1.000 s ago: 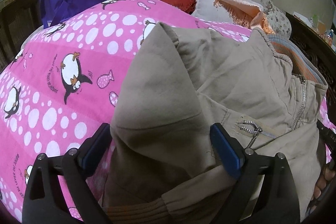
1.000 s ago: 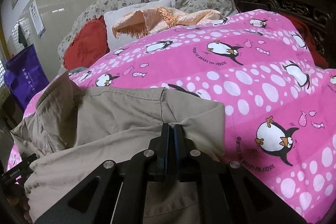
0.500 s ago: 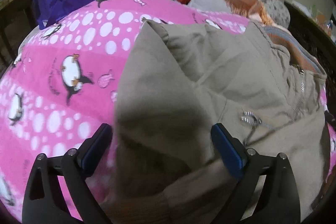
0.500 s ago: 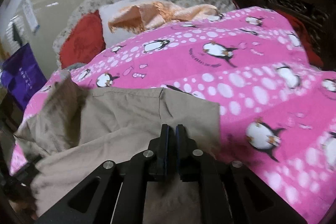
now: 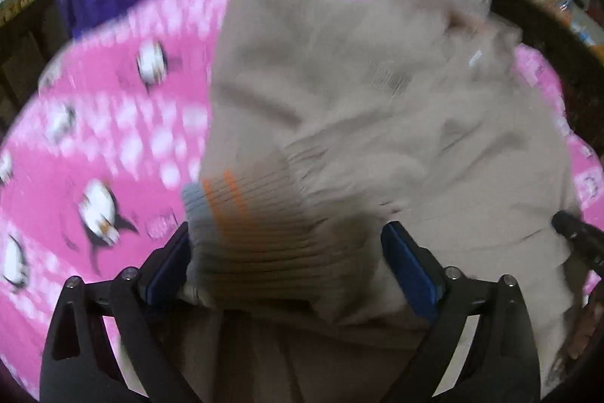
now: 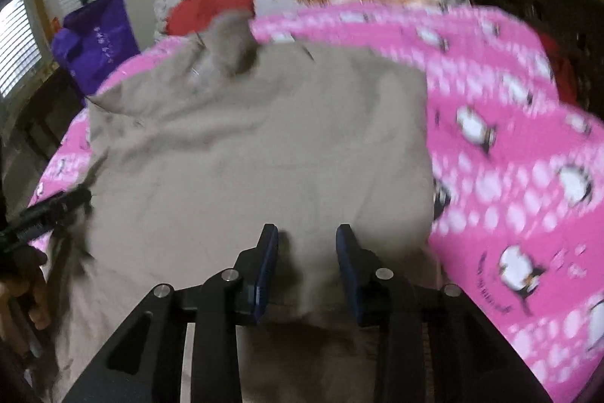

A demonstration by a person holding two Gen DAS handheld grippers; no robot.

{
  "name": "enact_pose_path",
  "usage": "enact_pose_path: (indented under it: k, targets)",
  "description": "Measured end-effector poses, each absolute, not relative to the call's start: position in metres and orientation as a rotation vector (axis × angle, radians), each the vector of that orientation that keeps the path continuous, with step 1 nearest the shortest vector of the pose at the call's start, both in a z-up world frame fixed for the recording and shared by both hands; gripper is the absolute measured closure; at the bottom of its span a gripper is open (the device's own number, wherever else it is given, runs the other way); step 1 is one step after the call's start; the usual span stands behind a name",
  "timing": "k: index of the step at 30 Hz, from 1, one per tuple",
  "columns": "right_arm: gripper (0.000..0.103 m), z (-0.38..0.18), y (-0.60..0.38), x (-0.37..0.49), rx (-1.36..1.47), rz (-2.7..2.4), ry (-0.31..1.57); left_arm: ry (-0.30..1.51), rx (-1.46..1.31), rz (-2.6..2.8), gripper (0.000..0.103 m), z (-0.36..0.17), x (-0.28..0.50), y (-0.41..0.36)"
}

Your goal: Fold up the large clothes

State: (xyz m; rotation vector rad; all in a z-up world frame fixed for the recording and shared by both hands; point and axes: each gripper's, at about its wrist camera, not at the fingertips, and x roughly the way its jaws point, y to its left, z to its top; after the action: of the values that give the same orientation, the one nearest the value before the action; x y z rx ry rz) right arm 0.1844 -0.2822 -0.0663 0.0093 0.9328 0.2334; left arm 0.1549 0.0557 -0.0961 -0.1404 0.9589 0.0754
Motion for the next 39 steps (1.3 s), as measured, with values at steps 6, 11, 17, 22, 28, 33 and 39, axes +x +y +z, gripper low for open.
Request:
enact_pose_path:
  k: [6,11,17,22,28,33,39]
  targets:
    - [0.075,-0.072,-0.284,0.186,0.015,0.263,0.919,0.955,-0.150,0.072,0.000,-0.088,0.156,0.064]
    - [0.072,-0.048,-0.278,0.170,-0.011,0.236,0.910,0.923,-0.202,0.071,0.000,-0.069,0.133,0.084]
    - [0.062,-0.031,-0.234,0.158,-0.098,0.318,0.869,0.896,-0.151,0.070,0.000,-0.053,0.108,0.098]
    - [0.061,-0.064,-0.233,0.174,-0.092,0.316,0.999,0.917,-0.103,0.106,0.000,-0.050,0.083,0.117]
    - [0.060,0.005,-0.271,0.121,-0.066,0.368,0.905,0.945,-0.084,0.040,0.000,-0.040,0.033,0.139]
    - [0.050,0.020,-0.299,0.049,-0.173,0.407,0.956,1.019,-0.086,-0.059,0.000,-0.050,-0.020,0.133]
    - [0.044,0.002,-0.330,-0.039,-0.185,0.390,0.996,1.085,-0.177,-0.118,0.000,-0.061,-0.084,0.124]
